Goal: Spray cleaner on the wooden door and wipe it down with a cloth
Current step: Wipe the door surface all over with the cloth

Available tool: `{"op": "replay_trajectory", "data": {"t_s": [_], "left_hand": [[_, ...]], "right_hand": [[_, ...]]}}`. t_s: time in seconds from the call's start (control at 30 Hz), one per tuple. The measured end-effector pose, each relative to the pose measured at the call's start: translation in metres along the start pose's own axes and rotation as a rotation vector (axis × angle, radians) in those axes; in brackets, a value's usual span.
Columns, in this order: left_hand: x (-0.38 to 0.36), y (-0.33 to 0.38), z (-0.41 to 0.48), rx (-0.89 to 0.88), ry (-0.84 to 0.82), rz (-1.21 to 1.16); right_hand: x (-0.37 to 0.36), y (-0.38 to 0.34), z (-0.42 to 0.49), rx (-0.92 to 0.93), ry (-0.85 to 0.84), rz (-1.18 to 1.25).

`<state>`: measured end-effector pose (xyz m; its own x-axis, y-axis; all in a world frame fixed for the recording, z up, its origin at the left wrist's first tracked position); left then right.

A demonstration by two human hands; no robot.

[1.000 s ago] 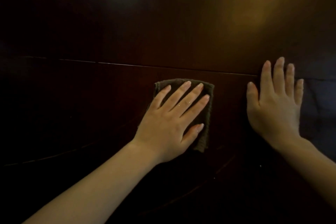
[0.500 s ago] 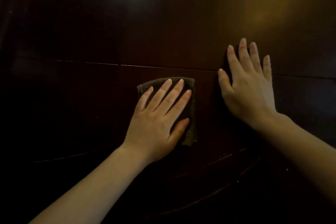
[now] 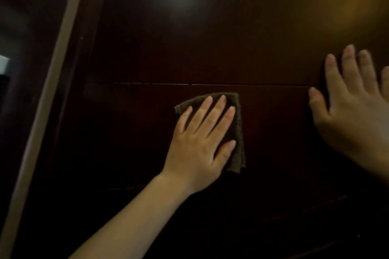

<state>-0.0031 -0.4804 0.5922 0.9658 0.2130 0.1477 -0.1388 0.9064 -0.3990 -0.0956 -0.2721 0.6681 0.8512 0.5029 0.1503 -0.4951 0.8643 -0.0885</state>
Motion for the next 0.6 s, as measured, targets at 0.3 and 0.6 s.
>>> {"op": "replay_trajectory", "data": {"t_s": [0.3, 0.6], "left_hand": [[-0.006, 0.021, -0.044, -0.082, -0.066, -0.009], [0.000, -0.016, -0.016, 0.118, -0.006, 0.051]], "right_hand": [[0.006, -0.017, 0.000, 0.210, -0.049, -0.086], [0.006, -0.032, -0.004, 0.151, -0.094, -0.092]]}}
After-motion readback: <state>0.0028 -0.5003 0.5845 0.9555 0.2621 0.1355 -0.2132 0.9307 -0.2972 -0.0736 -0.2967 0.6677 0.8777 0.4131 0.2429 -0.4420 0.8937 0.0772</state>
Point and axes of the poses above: each hand's wrist, its own z-axis towards the middle knuckle, its own x-axis out of the back of the hand, y = z × x, the point moved 5 cm from there along z, towards the middle knuckle, and after that the axes turned 7 degrees about -x, right-handed, at the moved point
